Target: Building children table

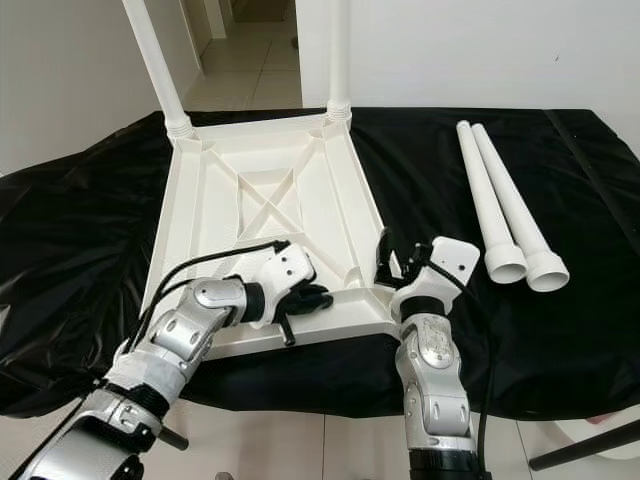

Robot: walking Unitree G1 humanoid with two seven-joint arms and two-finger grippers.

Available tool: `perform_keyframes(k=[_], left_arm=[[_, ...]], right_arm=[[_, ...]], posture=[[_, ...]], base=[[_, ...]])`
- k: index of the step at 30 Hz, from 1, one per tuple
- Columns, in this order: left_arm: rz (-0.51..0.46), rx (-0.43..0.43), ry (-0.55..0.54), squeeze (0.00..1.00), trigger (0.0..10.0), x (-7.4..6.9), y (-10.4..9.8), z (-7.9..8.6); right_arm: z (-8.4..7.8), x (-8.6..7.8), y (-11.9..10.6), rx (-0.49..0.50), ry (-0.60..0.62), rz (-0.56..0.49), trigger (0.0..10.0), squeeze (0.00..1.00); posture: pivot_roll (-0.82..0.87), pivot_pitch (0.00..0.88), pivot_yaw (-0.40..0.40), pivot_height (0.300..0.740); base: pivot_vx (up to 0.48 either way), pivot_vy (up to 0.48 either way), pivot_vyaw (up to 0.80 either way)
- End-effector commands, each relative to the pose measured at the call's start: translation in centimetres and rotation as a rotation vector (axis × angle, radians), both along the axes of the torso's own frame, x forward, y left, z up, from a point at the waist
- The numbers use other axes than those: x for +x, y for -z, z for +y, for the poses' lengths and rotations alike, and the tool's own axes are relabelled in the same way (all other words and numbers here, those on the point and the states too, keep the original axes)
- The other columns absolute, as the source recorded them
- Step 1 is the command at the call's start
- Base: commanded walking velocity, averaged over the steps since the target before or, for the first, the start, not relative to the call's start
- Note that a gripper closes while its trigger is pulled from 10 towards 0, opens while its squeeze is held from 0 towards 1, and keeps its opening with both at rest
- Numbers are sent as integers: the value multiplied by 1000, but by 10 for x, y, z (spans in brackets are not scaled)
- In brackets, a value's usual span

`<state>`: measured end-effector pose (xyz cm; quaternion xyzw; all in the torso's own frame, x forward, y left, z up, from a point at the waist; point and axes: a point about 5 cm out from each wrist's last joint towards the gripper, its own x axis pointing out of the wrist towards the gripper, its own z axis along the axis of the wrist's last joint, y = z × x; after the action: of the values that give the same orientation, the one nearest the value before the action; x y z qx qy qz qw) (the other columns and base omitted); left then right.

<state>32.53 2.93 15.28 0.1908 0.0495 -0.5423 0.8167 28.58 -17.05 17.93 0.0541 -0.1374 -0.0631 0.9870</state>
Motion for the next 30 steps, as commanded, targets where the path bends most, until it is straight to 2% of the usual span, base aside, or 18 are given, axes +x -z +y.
perform_keyframes(k=[1, 2, 4, 5, 9, 10, 17, 22, 30], left_arm=[[-162, -81, -214, 0, 10000, 10, -19, 6], [-149, -91, -179, 949, 10000, 6, -20, 9], [-150, -89, -171, 949, 10000, 5, -20, 10], [-149, -80, -160, 1000, 10000, 4, -20, 12], [-172, -36, -125, 1000, 10000, 2, -17, 15], [-175, -32, -111, 0, 10000, 0, -17, 16], [-189, -56, -58, 0, 10000, -11, -26, 14], [-148, -185, -26, 0, 10000, -21, -42, 6], [-153, -183, -16, 0, 10000, -31, -42, 3]], right_arm=[[2, -3, 4, 8, -5, 18, 10000, 0], [2, -3, 4, 7, -8, 18, 10000, 0], [2, -3, 4, 7, -8, 18, 10000, 0], [2, -3, 4, 8, -9, 18, 10000, 0], [3, -2, 3, 10, -12, 17, 10000, 0], [3, -2, 3, 10, -14, 17, 10000, 0], [4, 1, 1, 5, -22, 11, 10000, 0], [-1, 6, -3, -1, -7, 2, 10000, 0], [-10, 6, -6, -8, 28, -11, 10000, 0]], posture=[[-55, 109, 94, 740], [-54, 109, 95, 740], [-54, 109, 95, 740], [-50, 107, 95, 740], [-46, 106, 94, 740], [-43, 104, 92, 740], [-41, 98, 88, 740], [-41, 92, 86, 740], [-38, 88, 83, 740]], base=[[0, 0, 0], [0, 0, 0], [0, 0, 0], [0, 0, 0], [0, 0, 0], [0, 0, 0], [0, 0, 0], [0, 0, 0], [0, 0, 0]])
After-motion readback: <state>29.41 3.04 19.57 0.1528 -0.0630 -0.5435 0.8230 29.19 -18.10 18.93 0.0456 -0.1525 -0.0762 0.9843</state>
